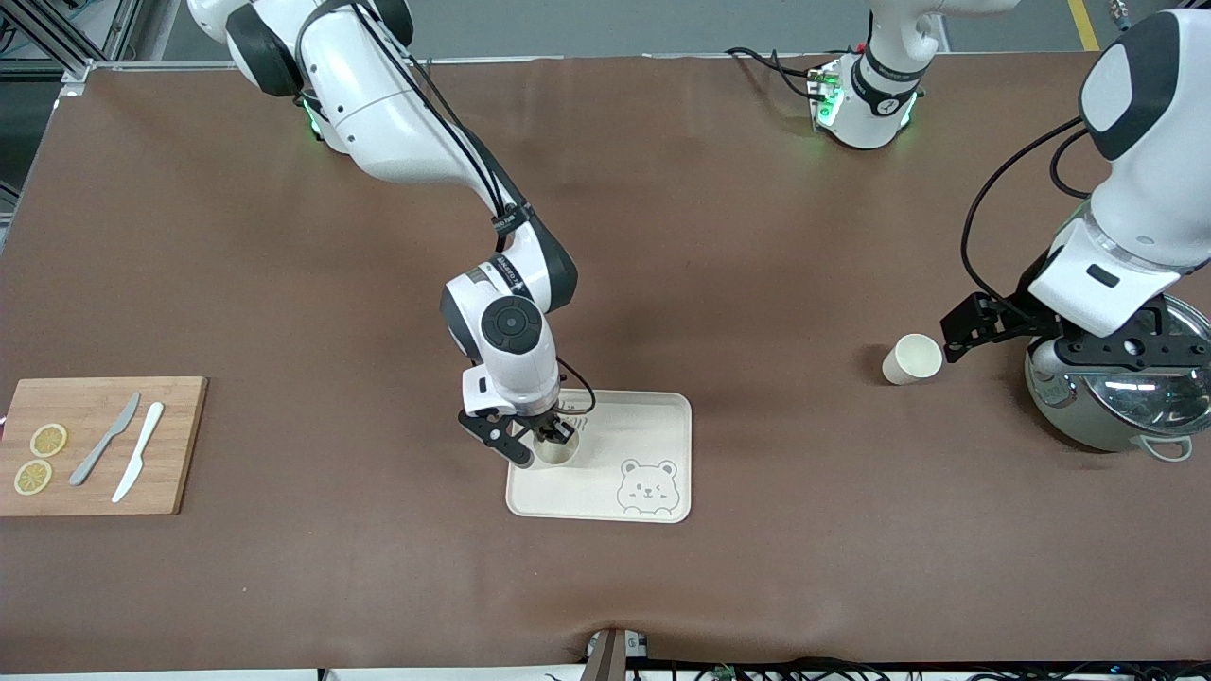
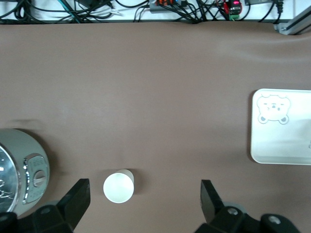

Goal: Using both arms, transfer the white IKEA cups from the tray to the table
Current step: 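Open the left gripper and withdraw while the right gripper grasps the cup, then lift the second cup with the right gripper toward the cutting board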

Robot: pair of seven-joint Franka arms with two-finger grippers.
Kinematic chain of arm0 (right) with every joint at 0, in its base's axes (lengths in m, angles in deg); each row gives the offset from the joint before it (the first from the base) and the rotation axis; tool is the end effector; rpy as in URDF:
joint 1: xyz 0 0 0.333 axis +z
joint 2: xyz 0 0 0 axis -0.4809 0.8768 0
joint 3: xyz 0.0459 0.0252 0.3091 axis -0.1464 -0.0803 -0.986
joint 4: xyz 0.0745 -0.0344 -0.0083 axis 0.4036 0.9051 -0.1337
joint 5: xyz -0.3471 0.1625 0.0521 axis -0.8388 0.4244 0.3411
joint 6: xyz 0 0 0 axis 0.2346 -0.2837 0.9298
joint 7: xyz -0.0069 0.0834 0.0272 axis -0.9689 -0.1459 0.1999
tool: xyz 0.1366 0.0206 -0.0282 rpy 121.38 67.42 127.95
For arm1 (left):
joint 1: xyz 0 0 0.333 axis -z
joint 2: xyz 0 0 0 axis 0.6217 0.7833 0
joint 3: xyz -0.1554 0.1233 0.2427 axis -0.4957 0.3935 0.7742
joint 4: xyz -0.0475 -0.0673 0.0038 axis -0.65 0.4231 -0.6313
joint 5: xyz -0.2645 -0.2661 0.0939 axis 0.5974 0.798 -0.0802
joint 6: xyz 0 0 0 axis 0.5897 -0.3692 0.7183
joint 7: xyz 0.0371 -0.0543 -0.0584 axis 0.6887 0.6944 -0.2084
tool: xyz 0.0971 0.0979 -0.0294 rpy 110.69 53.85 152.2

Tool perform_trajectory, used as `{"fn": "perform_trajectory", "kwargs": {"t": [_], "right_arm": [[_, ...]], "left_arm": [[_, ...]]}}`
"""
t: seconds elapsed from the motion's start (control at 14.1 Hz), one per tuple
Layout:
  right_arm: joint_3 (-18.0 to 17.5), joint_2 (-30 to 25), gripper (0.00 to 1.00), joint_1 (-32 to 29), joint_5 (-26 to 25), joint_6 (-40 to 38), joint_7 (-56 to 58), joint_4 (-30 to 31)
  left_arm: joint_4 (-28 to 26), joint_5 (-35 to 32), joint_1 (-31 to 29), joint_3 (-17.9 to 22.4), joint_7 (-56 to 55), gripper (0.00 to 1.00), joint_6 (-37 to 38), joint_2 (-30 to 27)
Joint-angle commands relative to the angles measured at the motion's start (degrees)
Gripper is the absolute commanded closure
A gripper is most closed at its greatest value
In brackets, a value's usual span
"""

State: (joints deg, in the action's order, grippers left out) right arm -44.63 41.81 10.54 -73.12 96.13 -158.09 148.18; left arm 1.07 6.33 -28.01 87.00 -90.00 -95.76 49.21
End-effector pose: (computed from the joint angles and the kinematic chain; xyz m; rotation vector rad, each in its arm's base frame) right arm 0.6407 0.4124 0.1976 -2.9541 0.9319 -0.2642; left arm 0.6234 -0.1018 0.5446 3.1133 -0.0272 0.2784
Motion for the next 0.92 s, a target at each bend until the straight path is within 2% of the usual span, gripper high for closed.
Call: {"fn": "perform_trajectory", "kwargs": {"t": [0.0,0.14,0.5,0.71,0.85], "right_arm": [[0.1,-0.2,1.0,0.3,-0.8,-0.1,-0.9,-0.2],[0.1,-0.2,1.0,0.3,-0.8,-0.2,-0.8,-0.2],[0.1,-2.1,1.0,0.2,-0.4,-1.2,-0.4,-0.3],[-0.3,-3.6,1.0,0.2,-0.2,-9.6,1.1,-2.5],[-0.3,-8.5,1.0,-0.4,0.0,-16.0,7.7,-2.8]], "left_arm": [[1.8,-0.8,0.3,1.6,4.5,0.0,1.4,1.0],[1.8,-0.3,-1.2,2.1,6.9,0.0,1.7,0.6],[2.0,-0.4,-2.3,1.7,7.1,0.0,9.2,-3.1],[1.9,-0.4,-4.0,1.5,7.7,0.0,12.7,-6.0],[1.9,-0.3,-4.1,1.6,8.8,0.0,13.8,-7.4]]}}
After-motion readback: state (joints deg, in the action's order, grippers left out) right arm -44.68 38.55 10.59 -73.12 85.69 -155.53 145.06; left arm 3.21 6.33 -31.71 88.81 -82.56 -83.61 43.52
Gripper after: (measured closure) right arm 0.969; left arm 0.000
